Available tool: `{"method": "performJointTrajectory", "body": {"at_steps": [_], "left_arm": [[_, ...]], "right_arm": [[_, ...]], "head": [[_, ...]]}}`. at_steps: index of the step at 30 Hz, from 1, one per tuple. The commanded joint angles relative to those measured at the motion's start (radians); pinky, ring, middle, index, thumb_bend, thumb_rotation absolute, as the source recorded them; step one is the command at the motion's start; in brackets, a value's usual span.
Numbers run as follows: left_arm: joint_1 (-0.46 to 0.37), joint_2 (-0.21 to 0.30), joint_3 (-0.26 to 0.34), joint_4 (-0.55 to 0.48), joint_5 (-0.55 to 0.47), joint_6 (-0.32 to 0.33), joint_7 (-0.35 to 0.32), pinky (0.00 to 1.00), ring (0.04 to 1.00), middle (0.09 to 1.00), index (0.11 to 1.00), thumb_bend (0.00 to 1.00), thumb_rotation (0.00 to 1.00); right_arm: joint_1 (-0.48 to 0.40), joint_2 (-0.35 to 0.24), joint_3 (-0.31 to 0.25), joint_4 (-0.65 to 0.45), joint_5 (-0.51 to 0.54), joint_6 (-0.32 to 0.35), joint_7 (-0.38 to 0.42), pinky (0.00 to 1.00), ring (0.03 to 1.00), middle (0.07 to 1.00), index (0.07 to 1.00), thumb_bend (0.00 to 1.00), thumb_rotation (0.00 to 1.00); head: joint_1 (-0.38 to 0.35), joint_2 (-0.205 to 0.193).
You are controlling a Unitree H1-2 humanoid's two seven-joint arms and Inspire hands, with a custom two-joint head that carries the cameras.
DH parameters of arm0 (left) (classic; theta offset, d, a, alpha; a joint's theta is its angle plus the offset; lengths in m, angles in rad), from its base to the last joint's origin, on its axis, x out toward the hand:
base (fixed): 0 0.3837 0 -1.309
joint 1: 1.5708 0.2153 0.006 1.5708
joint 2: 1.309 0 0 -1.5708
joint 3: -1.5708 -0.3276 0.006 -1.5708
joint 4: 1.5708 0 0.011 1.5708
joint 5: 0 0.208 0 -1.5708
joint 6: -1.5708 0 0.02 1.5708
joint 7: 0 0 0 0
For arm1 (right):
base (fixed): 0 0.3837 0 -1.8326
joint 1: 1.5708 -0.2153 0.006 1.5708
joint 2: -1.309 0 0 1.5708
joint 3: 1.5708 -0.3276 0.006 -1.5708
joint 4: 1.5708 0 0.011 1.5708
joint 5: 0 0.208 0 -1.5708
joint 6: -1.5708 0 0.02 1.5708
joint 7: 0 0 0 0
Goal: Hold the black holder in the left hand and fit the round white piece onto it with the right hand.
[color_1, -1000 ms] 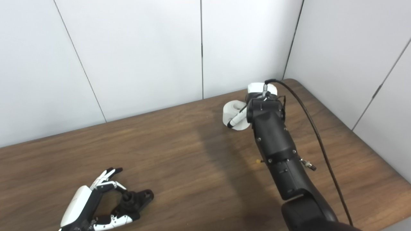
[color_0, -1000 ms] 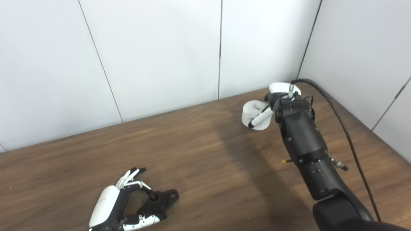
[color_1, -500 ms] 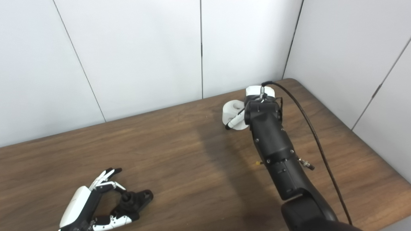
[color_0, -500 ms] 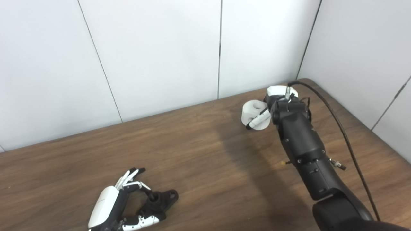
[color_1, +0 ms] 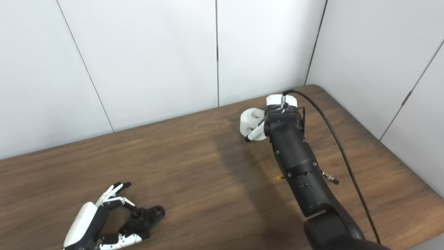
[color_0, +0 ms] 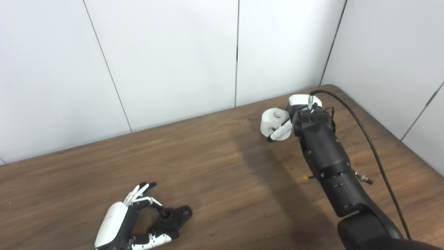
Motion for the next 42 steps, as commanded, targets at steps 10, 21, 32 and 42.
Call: {"method": "performJointTrajectory", "body": {"at_steps": [10,21,32,42], "left_arm": [[0.048,0.015,-0.002,0.001,0.005,0.03,-0.018,0.96,0.979,0.918,0.481,0.52,0.04],[0.048,0.019,-0.002,0.007,-0.002,0.019,-0.015,0.96,0.981,0.92,0.481,0.52,0.04],[0.046,0.016,-0.003,0.007,0.002,0.023,-0.014,0.96,0.98,0.917,0.482,0.52,0.04],[0.042,0.006,-0.011,-0.001,0.016,0.051,-0.022,0.96,0.979,0.915,0.482,0.52,0.04]], "right_arm": [[-0.017,-0.042,-0.005,-0.017,0.149,0.003,-0.206,0.98,0.951,0.878,0.636,0.8,0.27],[-0.005,-0.043,0.001,-0.037,0.169,0.003,-0.262,0.96,0.881,0.843,0.497,0.51,0.14],[-0.008,-0.045,0.0,-0.001,0.196,0.003,-0.3,1.0,0.885,0.839,0.494,0.51,0.13],[0.002,-0.062,0.011,-0.114,0.225,0.003,-0.209,1.0,0.882,0.853,0.787,0.55,0.18]], "head": [[0.0,0.005],[-0.001,0.007],[0.001,0.006],[0.043,0.018]]}}
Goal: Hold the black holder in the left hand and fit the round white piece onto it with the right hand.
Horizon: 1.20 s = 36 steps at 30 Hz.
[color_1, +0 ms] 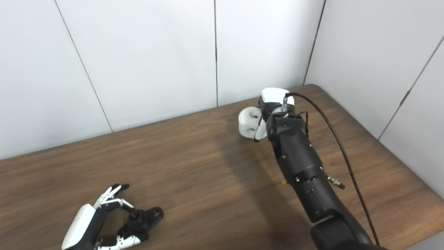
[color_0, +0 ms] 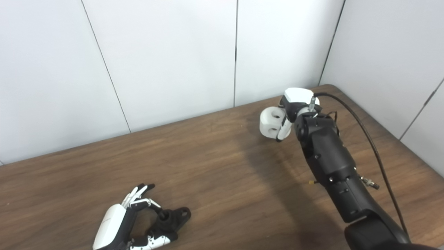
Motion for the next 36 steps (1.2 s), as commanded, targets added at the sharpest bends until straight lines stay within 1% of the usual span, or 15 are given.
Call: {"method": "performJointTrajectory", "body": {"at_steps": [1,2,3,5,7,9,10,12,15,16,19,22,28,32,36], "left_arm": [[0.032,0.003,-0.011,0.01,0.016,0.041,-0.023,0.96,0.978,0.915,0.482,0.52,0.04],[0.031,0.001,-0.013,0.012,0.019,0.042,-0.022,0.96,0.978,0.914,0.481,0.52,0.04],[0.029,-0.001,-0.016,0.016,0.022,0.039,-0.019,0.96,0.977,0.914,0.481,0.52,0.04],[0.026,-0.004,-0.021,0.023,0.03,0.035,-0.013,0.96,0.977,0.912,0.481,0.52,0.04],[0.023,-0.008,-0.023,0.03,0.036,0.031,-0.011,0.96,0.977,0.911,0.481,0.52,0.04],[0.021,-0.012,-0.024,0.037,0.04,0.032,-0.012,0.97,0.979,0.911,0.481,0.52,0.04],[0.02,-0.014,-0.025,0.039,0.042,0.034,-0.012,0.97,0.98,0.912,0.481,0.52,0.04],[0.017,-0.017,-0.027,0.045,0.05,0.038,-0.011,0.97,0.981,0.913,0.481,0.52,0.04],[0.011,-0.019,-0.03,0.059,0.057,0.031,-0.004,0.97,0.98,0.912,0.481,0.52,0.04],[0.009,-0.019,-0.032,0.063,0.059,0.03,-0.001,0.97,0.981,0.911,0.481,0.52,0.04],[0.006,-0.02,-0.034,0.071,0.06,0.028,0.003,0.97,0.982,0.911,0.481,0.52,0.04],[0.006,-0.021,-0.035,0.064,0.064,0.039,-0.002,0.97,0.984,0.913,0.481,0.52,0.04],[0.007,-0.024,-0.032,0.059,0.068,0.045,-0.006,0.98,0.984,0.913,0.481,0.52,0.04],[0.004,-0.028,-0.033,0.06,0.067,0.052,-0.01,0.98,0.982,0.914,0.481,0.52,0.04],[-0.003,-0.035,-0.035,0.068,0.068,0.059,-0.012,0.98,0.985,0.917,0.481,0.52,0.04]], "right_arm": [[-0.044,-0.039,-0.002,-0.017,0.033,0.0,-0.027,0.98,0.865,0.831,0.652,0.54,0.15],[-0.044,-0.046,0.003,-0.013,0.056,-0.004,-0.037,0.97,0.843,0.808,0.558,0.52,0.14],[-0.045,-0.052,0.006,-0.013,0.078,-0.007,-0.042,0.96,0.838,0.803,0.545,0.52,0.14],[-0.047,-0.066,0.013,-0.019,0.115,-0.012,-0.044,0.93,0.795,0.759,0.496,0.51,0.14],[-0.05,-0.076,0.026,-0.062,0.13,-0.005,-0.022,0.9,0.764,0.727,0.481,0.51,0.14],[-0.056,-0.081,0.032,-0.115,0.128,0.001,0.015,0.92,0.769,0.72,0.48,0.51,0.14],[-0.058,-0.082,0.032,-0.135,0.123,0.002,0.033,0.95,0.772,0.729,0.482,0.51,0.14],[-0.066,-0.086,0.037,-0.184,0.113,0.002,0.075,0.98,0.77,0.737,0.487,0.51,0.14],[-0.078,-0.091,0.054,-0.235,0.101,0.002,0.117,0.94,0.758,0.722,0.485,0.51,0.14],[-0.082,-0.091,0.059,-0.25,0.094,0.002,0.132,0.96,0.747,0.707,0.484,0.51,0.14],[-0.091,-0.085,0.066,-0.292,0.081,0.002,0.174,0.96,0.739,0.682,0.48,0.51,0.13],[-0.094,-0.08,0.071,-0.313,0.08,0.0,0.193,0.99,0.727,0.662,0.476,0.51,0.13],[-0.094,-0.075,0.077,-0.335,0.079,-0.001,0.21,1.0,0.735,0.668,0.474,0.51,0.13],[-0.094,-0.073,0.074,-0.358,0.098,-0.001,0.224,0.98,0.733,0.674,0.474,0.51,0.13],[-0.095,-0.065,0.077,-0.408,0.114,-0.001,0.266,0.89,0.701,0.658,0.477,0.51,0.14]], "head": [[0.006,0.004],[0.013,0.006],[0.022,0.007],[0.032,0.009],[0.051,0.014],[0.063,0.016],[0.066,0.016],[0.069,0.015],[0.067,0.012],[0.067,0.012],[0.066,0.01],[0.064,0.009],[0.061,0.009],[0.063,0.011],[0.072,0.008]]}}
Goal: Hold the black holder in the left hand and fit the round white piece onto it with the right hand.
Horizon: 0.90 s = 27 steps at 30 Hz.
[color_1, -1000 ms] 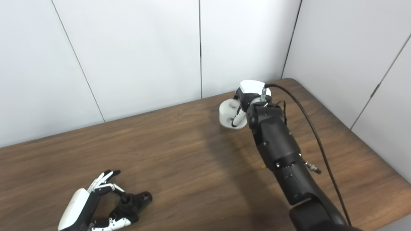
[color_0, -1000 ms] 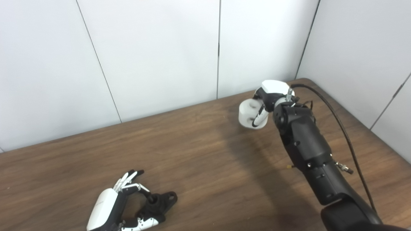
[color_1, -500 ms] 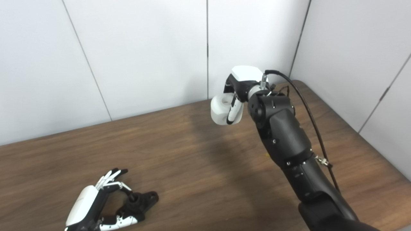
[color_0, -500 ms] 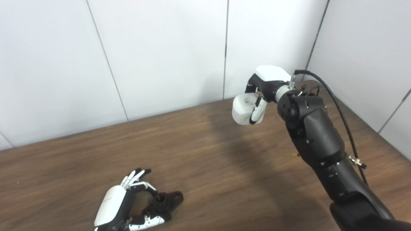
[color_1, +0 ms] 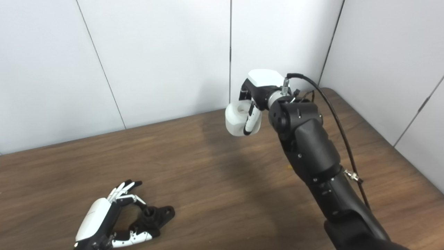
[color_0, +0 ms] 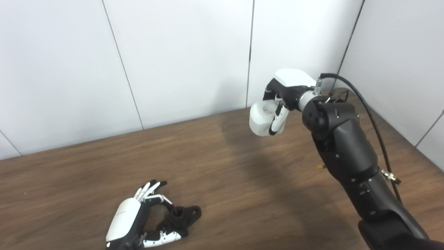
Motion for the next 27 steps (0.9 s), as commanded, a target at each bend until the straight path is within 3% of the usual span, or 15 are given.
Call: {"method": "performJointTrajectory", "body": {"at_steps": [1,3,7,9,10,11,12,13,18,21,22,24,25,27], "left_arm": [[0.019,-0.009,-0.013,0.052,0.001,0.036,-0.015,0.98,0.985,0.916,0.481,0.52,0.04],[0.014,-0.013,-0.015,0.059,0.006,0.038,-0.012,0.98,0.983,0.914,0.481,0.52,0.04],[0.005,-0.02,-0.021,0.074,0.018,0.04,-0.004,0.97,0.98,0.912,0.481,0.52,0.04],[0.0,-0.022,-0.025,0.08,0.026,0.046,-0.002,0.97,0.98,0.913,0.481,0.52,0.04],[-0.002,-0.024,-0.027,0.082,0.029,0.049,0.0,0.97,0.982,0.914,0.481,0.52,0.04],[-0.003,-0.026,-0.028,0.083,0.031,0.052,0.001,0.97,0.982,0.913,0.481,0.52,0.04],[-0.006,-0.028,-0.029,0.088,0.03,0.05,0.004,0.97,0.982,0.913,0.481,0.52,0.04],[-0.007,-0.031,-0.03,0.091,0.031,0.05,0.007,0.98,0.984,0.912,0.481,0.52,0.04],[-0.015,-0.039,-0.036,0.102,0.046,0.049,0.016,0.98,0.989,0.912,0.481,0.52,0.04],[-0.019,-0.046,-0.041,0.103,0.056,0.054,0.019,0.98,0.991,0.913,0.481,0.52,0.04],[-0.021,-0.048,-0.043,0.105,0.059,0.054,0.022,0.98,0.99,0.912,0.48,0.52,0.04],[-0.024,-0.053,-0.045,0.108,0.061,0.057,0.025,0.98,0.99,0.913,0.48,0.52,0.04],[-0.025,-0.055,-0.047,0.108,0.062,0.058,0.027,0.98,0.991,0.913,0.48,0.52,0.04],[-0.026,-0.059,-0.052,0.108,0.065,0.061,0.032,0.98,0.991,0.913,0.48,0.52,0.04]], "right_arm": [[-0.051,-0.003,-0.004,-0.055,0.012,-0.002,0.007,0.86,0.692,0.651,0.477,0.51,0.14],[-0.043,0.004,0.001,-0.077,0.035,-0.007,0.004,0.84,0.684,0.641,0.477,0.5,0.14],[-0.028,0.018,0.019,-0.124,0.045,-0.01,0.021,0.92,0.706,0.638,0.477,0.5,0.14],[-0.022,0.026,0.03,-0.154,0.056,-0.015,0.033,0.84,0.666,0.626,0.479,0.5,0.14],[-0.018,0.035,0.032,-0.173,0.067,-0.013,0.037,0.74,0.613,0.598,0.48,0.5,0.14],[-0.016,0.04,0.033,-0.185,0.076,-0.01,0.04,0.57,0.52,0.539,0.479,0.5,0.14],[-0.013,0.053,0.035,-0.204,0.078,-0.005,0.053,0.52,0.489,0.519,0.479,0.5,0.14],[-0.011,0.06,0.035,-0.216,0.08,-0.001,0.063,0.5,0.463,0.506,0.466,0.51,0.06],[-0.001,0.099,0.047,-0.273,0.058,-0.004,0.113,0.57,0.479,0.505,0.45,0.52,0.0],[0.001,0.124,0.058,-0.296,0.056,-0.003,0.157,0.73,0.562,0.494,0.471,0.52,0.0],[0.003,0.131,0.061,-0.303,0.058,-0.003,0.167,0.6,0.525,0.5,0.462,0.52,0.0],[0.008,0.155,0.061,-0.318,0.069,0.0,0.189,0.43,0.422,0.466,0.503,0.52,0.0],[0.011,0.162,0.064,-0.325,0.073,-0.001,0.199,0.39,0.404,0.454,0.518,0.51,0.0],[0.017,0.174,0.075,-0.337,0.078,-0.004,0.211,0.45,0.496,0.482,0.482,0.52,0.0]], "head": [[0.004,0.001],[0.012,0.002],[0.031,0.007],[0.039,0.01],[0.044,0.012],[0.047,0.013],[0.054,0.016],[0.059,0.018],[0.085,0.029],[0.104,0.037],[0.111,0.039],[0.123,0.045],[0.13,0.048],[0.141,0.054]]}}
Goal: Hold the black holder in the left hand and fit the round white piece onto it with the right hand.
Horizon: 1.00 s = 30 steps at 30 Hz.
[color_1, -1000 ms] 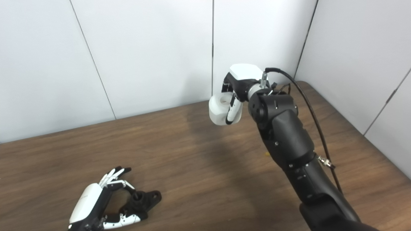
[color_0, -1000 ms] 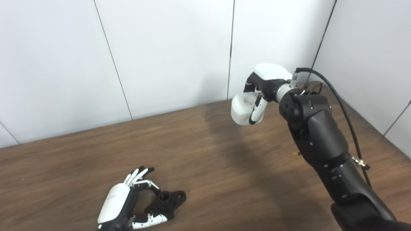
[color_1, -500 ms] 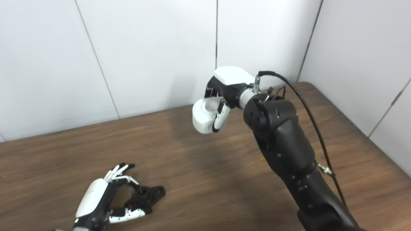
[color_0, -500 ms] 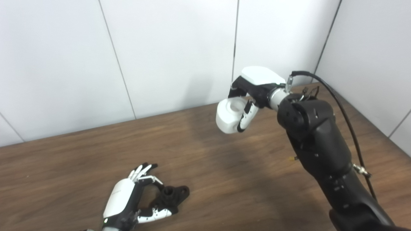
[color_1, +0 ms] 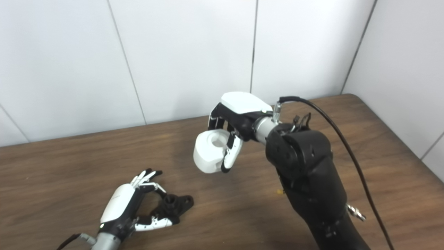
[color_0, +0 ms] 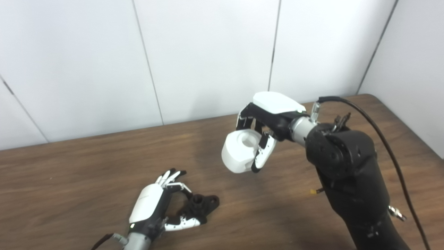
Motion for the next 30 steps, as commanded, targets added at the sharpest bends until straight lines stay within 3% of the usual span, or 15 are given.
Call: {"method": "performJointTrajectory", "body": {"at_steps": [1,2,4,7,9,19,30], "left_arm": [[0.024,-0.019,-0.029,0.05,0.019,0.025,-0.003,0.98,0.991,0.912,0.48,0.52,0.04],[0.024,-0.02,-0.031,0.048,0.021,0.028,-0.002,0.98,0.991,0.912,0.48,0.52,0.04],[0.023,-0.023,-0.036,0.045,0.025,0.034,0.001,0.98,0.99,0.911,0.48,0.52,0.04],[0.024,-0.028,-0.041,0.037,0.025,0.043,0.0,0.98,0.99,0.909,0.479,0.52,0.04],[0.026,-0.032,-0.044,0.028,0.028,0.052,-0.005,0.98,0.992,0.912,0.479,0.52,0.04],[0.045,-0.038,-0.07,-0.021,0.035,0.084,-0.021,0.99,0.992,0.914,0.479,0.52,0.04],[0.062,-0.032,-0.09,-0.057,0.028,0.097,-0.03,0.98,0.991,0.911,0.479,0.52,0.04]], "right_arm": [[-0.025,0.012,0.005,-0.041,0.005,-0.003,0.019,0.49,0.502,0.49,0.47,0.52,0.0],[-0.018,0.022,0.011,-0.042,0.008,-0.003,0.014,0.56,0.518,0.499,0.457,0.52,0.0],[-0.004,0.038,0.026,-0.044,0.009,-0.003,0.017,0.77,0.643,0.522,0.473,0.52,0.03],[0.014,0.058,0.049,-0.048,0.003,-0.007,0.026,0.93,0.835,0.676,0.479,0.5,0.12],[0.023,0.067,0.064,-0.049,0.006,-0.011,0.025,0.95,0.87,0.704,0.48,0.5,0.13],[0.042,0.082,0.13,-0.036,0.007,-0.02,0.037,0.93,0.86,0.676,0.483,0.5,0.13],[0.051,0.077,0.158,-0.029,0.012,-0.03,0.015,0.92,0.856,0.682,0.483,0.5,0.13]], "head": [[0.007,0.004],[0.007,0.004],[0.018,0.009],[0.028,0.015],[0.036,0.018],[0.053,0.033],[0.059,0.039]]}}
